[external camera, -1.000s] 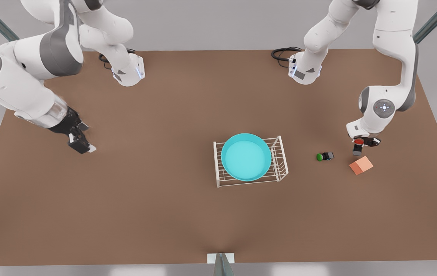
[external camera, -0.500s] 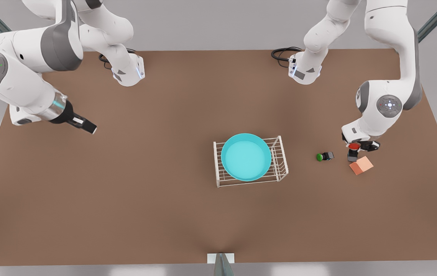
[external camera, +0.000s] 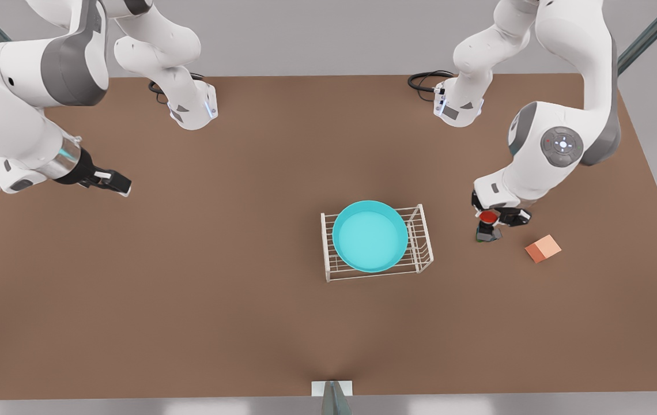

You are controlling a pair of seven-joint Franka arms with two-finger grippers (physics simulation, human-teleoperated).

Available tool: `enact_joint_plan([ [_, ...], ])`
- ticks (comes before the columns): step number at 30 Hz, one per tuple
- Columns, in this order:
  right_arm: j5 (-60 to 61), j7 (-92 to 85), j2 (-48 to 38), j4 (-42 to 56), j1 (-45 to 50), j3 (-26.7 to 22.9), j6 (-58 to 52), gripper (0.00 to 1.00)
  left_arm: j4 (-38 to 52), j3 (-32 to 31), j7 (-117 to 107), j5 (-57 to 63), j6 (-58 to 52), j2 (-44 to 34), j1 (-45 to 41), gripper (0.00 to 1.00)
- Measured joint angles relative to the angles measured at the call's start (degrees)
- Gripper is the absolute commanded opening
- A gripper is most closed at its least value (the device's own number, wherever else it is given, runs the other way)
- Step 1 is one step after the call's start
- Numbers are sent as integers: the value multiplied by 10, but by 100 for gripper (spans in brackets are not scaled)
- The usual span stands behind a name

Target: Place the plate on the shelf with right arm and place the red button switch in the plate with left arm

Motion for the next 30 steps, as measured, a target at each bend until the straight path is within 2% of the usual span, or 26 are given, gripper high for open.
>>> enact_joint_plan([
  [15,0,-59,0,0,0,-1,0,100,177,5,-234,4,-37,144,-191,46],
  [22,0,-74,0,0,-1,-2,0,100,198,26,-350,24,-13,221,-291,46],
  [25,0,-79,0,0,-1,-3,0,100,214,43,-391,38,-2,234,-306,47],
  [26,0,-80,0,0,-1,-3,0,100,216,47,-403,41,0,235,-306,92],
  [27,0,-82,0,0,-1,-3,0,100,218,48,-414,46,2,235,-307,100],
  [30,0,-85,0,5,0,-1,0,100,219,50,-442,52,7,235,-309,100],
])
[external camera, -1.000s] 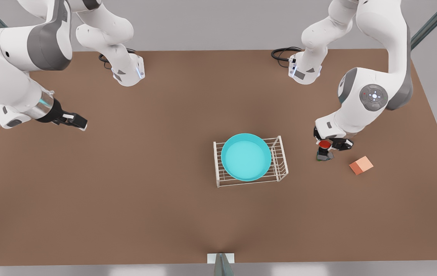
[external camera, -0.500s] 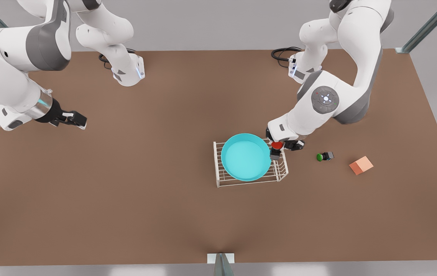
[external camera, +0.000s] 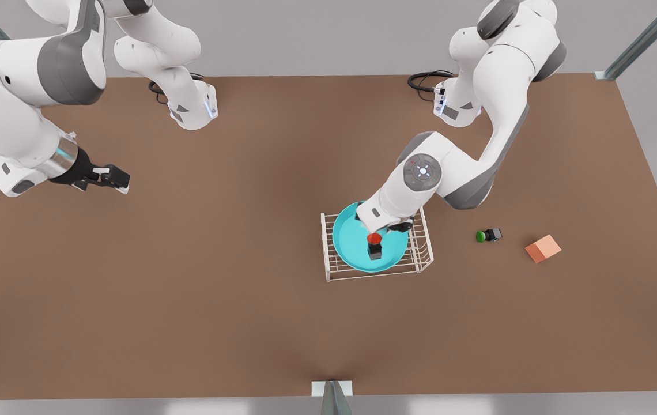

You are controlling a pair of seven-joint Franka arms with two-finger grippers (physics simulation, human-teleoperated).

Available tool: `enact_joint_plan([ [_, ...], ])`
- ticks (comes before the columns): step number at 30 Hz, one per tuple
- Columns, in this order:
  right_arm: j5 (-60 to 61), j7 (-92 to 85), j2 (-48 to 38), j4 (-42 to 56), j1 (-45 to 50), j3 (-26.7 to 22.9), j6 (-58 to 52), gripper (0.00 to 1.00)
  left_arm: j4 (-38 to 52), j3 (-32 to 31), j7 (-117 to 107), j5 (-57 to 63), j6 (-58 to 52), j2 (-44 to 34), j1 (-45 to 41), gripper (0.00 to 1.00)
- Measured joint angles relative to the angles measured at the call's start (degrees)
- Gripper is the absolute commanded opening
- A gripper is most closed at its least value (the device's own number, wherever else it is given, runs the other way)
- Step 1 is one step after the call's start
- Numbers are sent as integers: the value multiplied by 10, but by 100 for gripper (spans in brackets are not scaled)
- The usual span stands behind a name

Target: Place the plate on the shelf with right arm and place the red button switch in the plate with left arm

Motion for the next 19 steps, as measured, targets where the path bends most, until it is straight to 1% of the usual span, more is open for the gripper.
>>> enact_joint_plan([
  [3,0,-3,0,1,0,0,0,100,-1,0,-24,12,-5,-5,2,100],
  [5,0,-5,0,1,0,0,0,100,-11,-1,-29,27,-32,-28,42,100],
  [6,0,-6,0,1,0,0,0,100,-33,-1,-26,30,-46,-52,75,100],
  [10,0,-9,0,1,0,-1,0,100,-218,0,18,-6,-62,-193,242,100],
  [11,0,-9,0,1,0,-1,0,100,-273,2,33,-24,-53,-231,268,100],
  [13,0,-10,0,1,0,-1,0,100,-320,5,62,-52,-39,-265,301,100],
  [15,0,-11,0,1,0,-2,0,100,-324,7,87,-78,-30,-265,317,100],
  [19,0,-13,0,1,0,-3,0,100,-287,7,130,-95,-26,-250,323,100],
])
